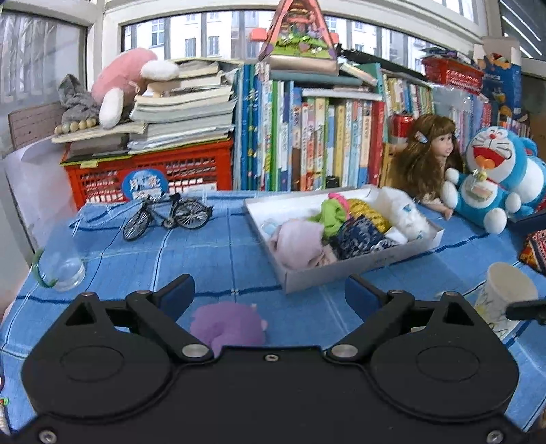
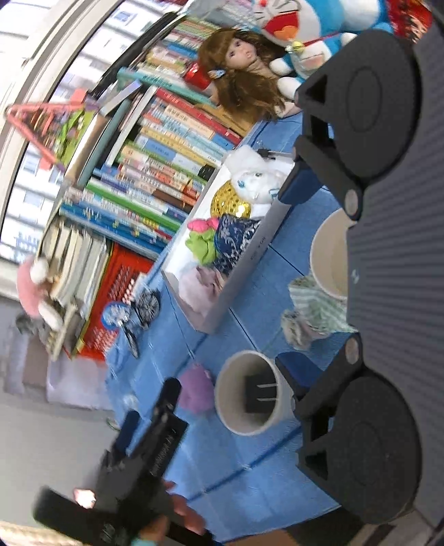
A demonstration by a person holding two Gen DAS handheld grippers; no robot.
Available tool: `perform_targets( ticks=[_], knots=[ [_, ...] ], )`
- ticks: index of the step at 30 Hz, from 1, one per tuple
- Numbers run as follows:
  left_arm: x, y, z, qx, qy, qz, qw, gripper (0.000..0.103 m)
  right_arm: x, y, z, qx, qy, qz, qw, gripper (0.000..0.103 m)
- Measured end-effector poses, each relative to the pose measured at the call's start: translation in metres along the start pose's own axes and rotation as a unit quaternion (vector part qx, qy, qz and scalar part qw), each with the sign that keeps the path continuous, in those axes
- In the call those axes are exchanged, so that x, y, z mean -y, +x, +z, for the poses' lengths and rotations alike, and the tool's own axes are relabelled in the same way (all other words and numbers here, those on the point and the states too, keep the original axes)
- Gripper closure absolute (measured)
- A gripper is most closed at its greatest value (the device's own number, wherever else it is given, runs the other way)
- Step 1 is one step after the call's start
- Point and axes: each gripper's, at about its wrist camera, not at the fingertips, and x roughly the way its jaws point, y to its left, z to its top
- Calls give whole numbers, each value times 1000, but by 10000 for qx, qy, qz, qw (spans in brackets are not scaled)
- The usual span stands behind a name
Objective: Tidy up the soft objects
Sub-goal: 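Move the left gripper to the lilac heart plush while the right gripper moves to the green plaid cloth, then grasp the lilac heart plush with the left gripper while the right gripper grasps the green plaid cloth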
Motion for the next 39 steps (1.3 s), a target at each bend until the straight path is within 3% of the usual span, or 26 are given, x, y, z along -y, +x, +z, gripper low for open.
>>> perform_targets(
  ticks=[10, 21, 29, 39],
  knots=[
    [-25, 31, -21, -537, -464, 141, 9974, 9, -31, 11, -4, -284, -1161, 335, 9923, 4],
    [-36, 67, -36, -859, -666, 283, 9937, 10, -65, 40, -6, -757, -2367, 480, 9674, 4],
    [-39, 84, -43, -979, -779, 220, 9919, 13, -77, 65, -5, -1033, -2809, 565, 9525, 4],
    [-37, 94, -45, -1042, -762, 79, 9916, 26, -77, 95, -5, -1456, -2867, 613, 9449, 6]
  ],
)
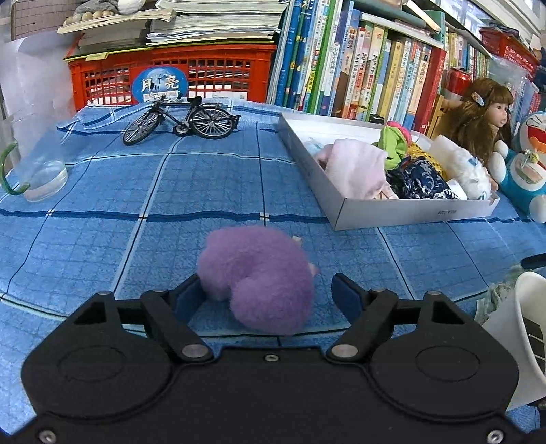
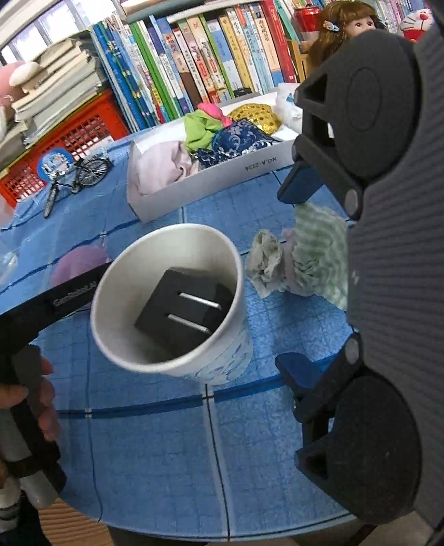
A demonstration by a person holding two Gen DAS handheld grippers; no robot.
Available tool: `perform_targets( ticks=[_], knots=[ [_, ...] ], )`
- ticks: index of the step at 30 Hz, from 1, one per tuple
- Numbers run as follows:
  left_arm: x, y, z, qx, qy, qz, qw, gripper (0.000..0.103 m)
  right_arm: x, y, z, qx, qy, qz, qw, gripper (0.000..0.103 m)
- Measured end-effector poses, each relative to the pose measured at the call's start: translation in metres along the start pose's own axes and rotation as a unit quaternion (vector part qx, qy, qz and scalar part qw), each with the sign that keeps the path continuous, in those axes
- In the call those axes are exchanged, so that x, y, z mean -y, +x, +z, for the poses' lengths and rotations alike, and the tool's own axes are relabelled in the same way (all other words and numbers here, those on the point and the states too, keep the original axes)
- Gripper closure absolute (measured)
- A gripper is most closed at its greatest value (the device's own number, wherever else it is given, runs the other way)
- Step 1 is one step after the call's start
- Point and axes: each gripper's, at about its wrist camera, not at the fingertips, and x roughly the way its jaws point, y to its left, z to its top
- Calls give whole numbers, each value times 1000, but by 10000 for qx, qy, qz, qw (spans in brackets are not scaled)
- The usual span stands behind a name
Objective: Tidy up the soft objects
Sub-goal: 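Grasp the lilac heart plush with the left gripper while the right gripper grasps the green plaid cloth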
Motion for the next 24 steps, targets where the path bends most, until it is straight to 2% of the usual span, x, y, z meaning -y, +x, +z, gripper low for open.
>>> perform_targets(
  ticks=[4, 8, 15, 17, 18, 20, 24],
  knots=[
    [0, 2, -1, 19, -18, 11, 10000, 31, 10, 10, 0, -168, 215, 8, 9996, 10],
    [0, 2, -2, 60, 36, 111, 9999, 42, 16, 14, -1, -222, 429, 19, 9988, 18],
    [1, 2, -4, 104, 106, 145, 9998, 44, 21, 18, -1, -246, 717, 30, 9971, 31],
    [1, 1, -3, 104, 93, 145, 9998, 46, 22, 19, -2, -268, 773, -34, 9966, 42],
    [1, 1, -3, 99, 76, 142, 9998, 47, 22, 20, -2, -293, 794, -56, 9964, 43],
    [0, 0, -3, 90, 37, 131, 9999, 49, 21, 19, -2, -275, 821, -38, 9962, 55],
    [-2, -3, -1, 60, -86, 63, 9999, 49, 20, 14, -1, -196, 824, -146, 9963, 57]
  ],
)
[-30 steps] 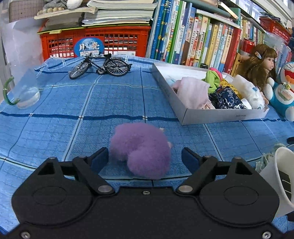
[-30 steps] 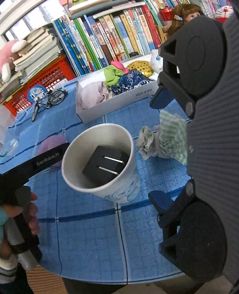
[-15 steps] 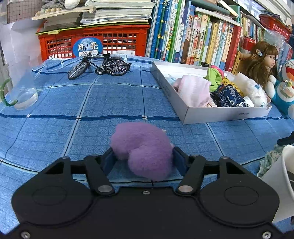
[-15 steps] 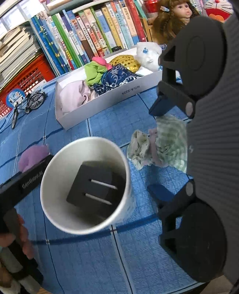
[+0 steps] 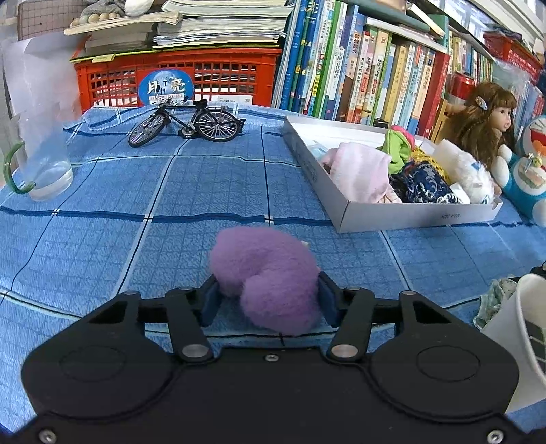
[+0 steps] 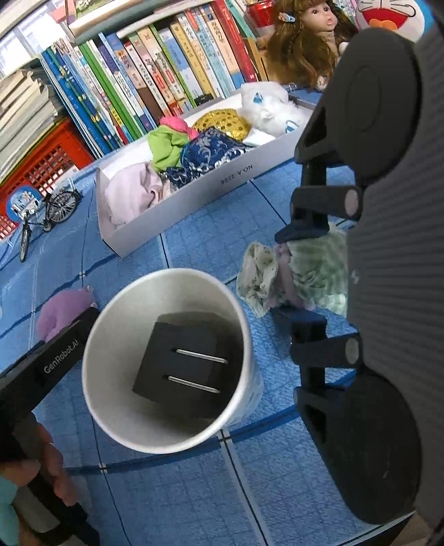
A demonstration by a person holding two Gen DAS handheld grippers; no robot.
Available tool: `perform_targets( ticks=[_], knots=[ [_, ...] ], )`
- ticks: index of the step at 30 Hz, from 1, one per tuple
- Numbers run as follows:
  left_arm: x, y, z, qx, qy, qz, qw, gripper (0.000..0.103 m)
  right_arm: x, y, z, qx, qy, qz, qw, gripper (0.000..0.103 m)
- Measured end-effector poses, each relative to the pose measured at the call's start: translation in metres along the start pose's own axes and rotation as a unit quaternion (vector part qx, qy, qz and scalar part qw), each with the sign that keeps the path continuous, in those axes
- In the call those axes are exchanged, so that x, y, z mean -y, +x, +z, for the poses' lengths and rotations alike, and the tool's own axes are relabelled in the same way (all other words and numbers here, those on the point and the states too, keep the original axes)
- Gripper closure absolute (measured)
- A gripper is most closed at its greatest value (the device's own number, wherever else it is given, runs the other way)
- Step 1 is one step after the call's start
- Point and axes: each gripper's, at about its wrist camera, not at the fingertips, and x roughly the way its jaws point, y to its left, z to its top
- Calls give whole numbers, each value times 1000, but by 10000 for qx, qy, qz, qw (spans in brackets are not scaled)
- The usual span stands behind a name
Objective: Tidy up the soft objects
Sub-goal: 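Grasp the lilac heart plush with the left gripper while the right gripper grasps the green plaid cloth, then carry the lilac plush with the left gripper while the right gripper carries the plaid cloth to the tray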
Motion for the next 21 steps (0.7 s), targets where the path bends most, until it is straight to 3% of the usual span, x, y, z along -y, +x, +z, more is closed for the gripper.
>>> perform_targets(
  ticks=[21],
  knots=[
    [25, -48, 26, 342, 126, -219, 9991, 50, 43, -60, -3, 894, 1089, -495, 9888, 58]
  ],
)
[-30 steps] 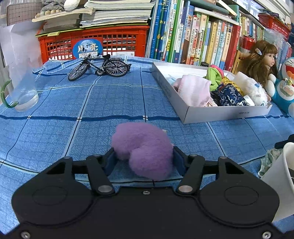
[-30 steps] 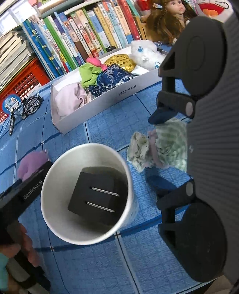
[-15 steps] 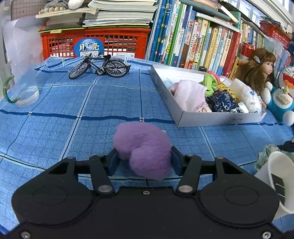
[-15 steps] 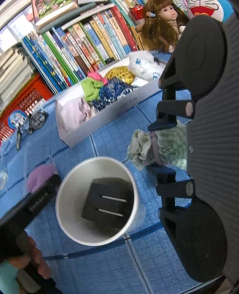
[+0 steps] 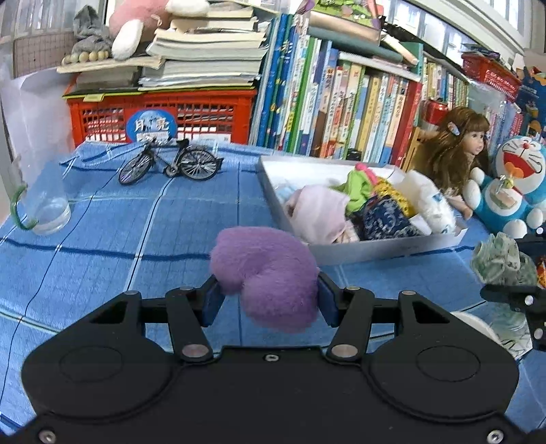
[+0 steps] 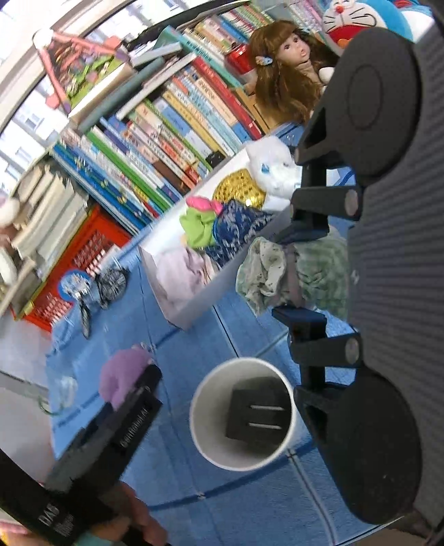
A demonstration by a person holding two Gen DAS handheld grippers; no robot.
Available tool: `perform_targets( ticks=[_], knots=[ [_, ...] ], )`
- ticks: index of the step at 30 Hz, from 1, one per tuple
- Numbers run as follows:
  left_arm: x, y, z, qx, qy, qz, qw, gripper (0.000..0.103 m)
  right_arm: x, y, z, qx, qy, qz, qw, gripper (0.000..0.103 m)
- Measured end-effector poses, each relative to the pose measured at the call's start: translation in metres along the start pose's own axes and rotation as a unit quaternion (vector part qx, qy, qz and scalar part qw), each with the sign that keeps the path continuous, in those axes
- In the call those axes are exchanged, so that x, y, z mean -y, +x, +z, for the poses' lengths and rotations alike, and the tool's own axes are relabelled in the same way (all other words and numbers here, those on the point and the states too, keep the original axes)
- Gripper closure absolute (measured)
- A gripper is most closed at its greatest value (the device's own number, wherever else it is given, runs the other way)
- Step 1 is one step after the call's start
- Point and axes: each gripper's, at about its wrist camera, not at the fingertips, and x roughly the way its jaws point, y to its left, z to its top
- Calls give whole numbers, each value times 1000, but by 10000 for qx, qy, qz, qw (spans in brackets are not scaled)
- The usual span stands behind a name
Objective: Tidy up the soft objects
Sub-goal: 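Carry the lilac plush with the left gripper while the right gripper carries the plaid cloth to the tray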
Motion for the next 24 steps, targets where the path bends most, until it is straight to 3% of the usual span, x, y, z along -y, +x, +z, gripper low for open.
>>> perform_targets(
  ticks=[12, 16, 24],
  knots=[
    [36, -3, 41, 210, 180, -464, 9985, 50, 56, -13, 9, 240, 1246, -174, 9918, 58],
    [48, 5, 57, 252, 227, -602, 9976, 49, 82, -12, 11, 374, 1779, -152, 9832, 58],
    [63, 37, 88, 296, 220, -577, 9976, 49, 130, 16, 15, 475, 2933, -45, 9548, 58]
  ],
)
